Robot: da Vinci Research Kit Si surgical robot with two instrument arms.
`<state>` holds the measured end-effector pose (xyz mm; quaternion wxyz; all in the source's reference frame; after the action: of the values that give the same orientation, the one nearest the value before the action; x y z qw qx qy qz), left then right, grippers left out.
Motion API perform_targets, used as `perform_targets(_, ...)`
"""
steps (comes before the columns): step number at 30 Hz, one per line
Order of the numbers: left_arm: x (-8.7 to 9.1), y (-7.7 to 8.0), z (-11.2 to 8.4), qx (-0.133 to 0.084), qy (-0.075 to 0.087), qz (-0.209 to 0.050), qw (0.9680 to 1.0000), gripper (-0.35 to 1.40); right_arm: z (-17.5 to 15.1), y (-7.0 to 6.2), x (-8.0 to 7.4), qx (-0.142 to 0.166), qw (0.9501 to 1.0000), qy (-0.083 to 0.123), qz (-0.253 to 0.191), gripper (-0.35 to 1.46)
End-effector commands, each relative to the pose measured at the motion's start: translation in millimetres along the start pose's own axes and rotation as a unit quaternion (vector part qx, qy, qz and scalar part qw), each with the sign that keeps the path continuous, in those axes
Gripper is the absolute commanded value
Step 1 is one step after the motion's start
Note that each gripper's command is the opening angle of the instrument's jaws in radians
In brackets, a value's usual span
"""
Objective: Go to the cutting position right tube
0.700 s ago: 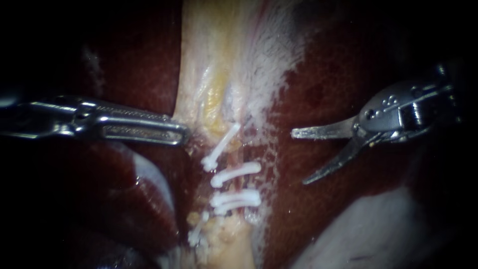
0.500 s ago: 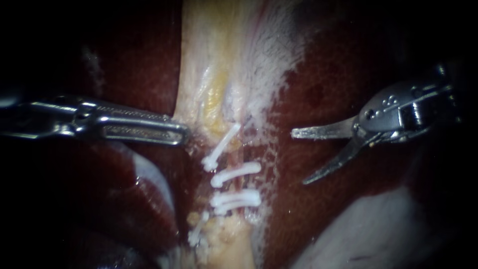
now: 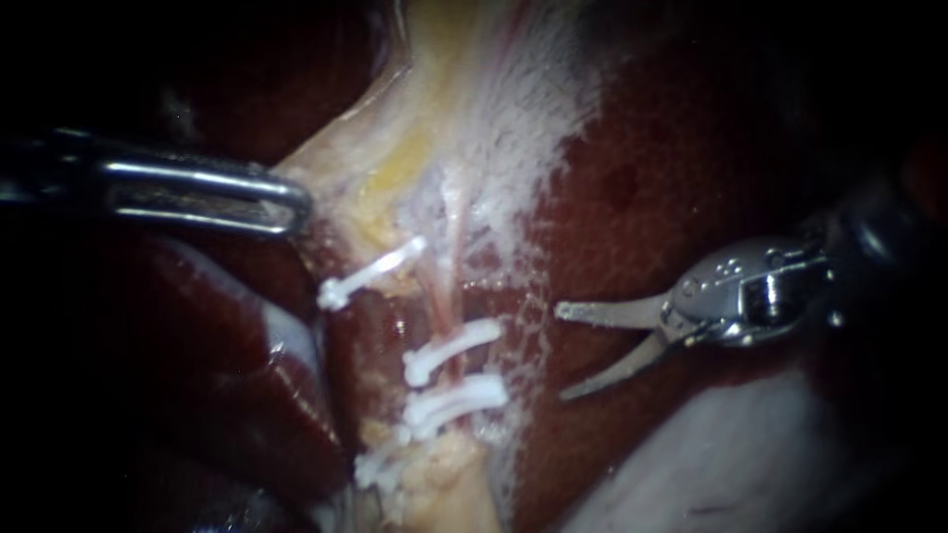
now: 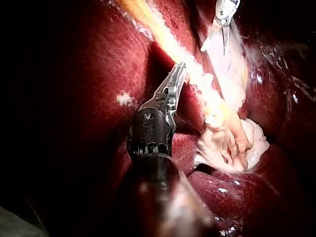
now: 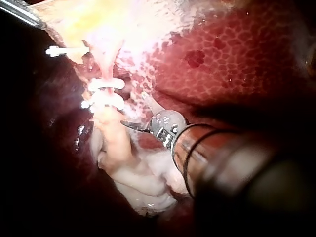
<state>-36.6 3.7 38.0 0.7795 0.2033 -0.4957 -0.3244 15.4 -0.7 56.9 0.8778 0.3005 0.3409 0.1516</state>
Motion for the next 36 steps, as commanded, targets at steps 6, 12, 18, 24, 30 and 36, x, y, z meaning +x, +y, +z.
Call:
perform_targets(6,-0.3,-1.1,0.0,-0.004,-0.002,0.002,1.0000,-0.35,1.0,-0.4,0.5,0.046,0.9987,-0.019,0.012,1.05)
perform_targets(12,-0.1,-1.0,0.1,-0.004,-0.002,0.002,1.0000,-0.35,1.6,-0.8,1.2,0.082,0.9966,-0.007,0.010,0.71)
perform_targets(18,0.1,-1.1,0.3,-0.005,-0.002,0.002,1.0000,-0.35,2.5,-0.6,2.0,0.086,0.9963,0.003,0.003,0.60)
perform_targets(24,0.2,-1.2,0.5,-0.007,-0.003,0.003,1.0000,-0.35,3.3,0.1,2.2,0.084,0.9964,0.003,0.006,0.46)
perform_targets(30,0.2,-1.2,0.6,-0.007,-0.003,0.003,1.0000,-0.35,4.5,0.8,2.1,0.081,0.9966,0.002,0.014,0.26)
perform_targets(36,0.2,-1.3,0.6,-0.009,-0.003,0.003,1.0000,-0.35,5.6,0.6,2.8,0.082,0.9965,0.001,0.018,0.21)
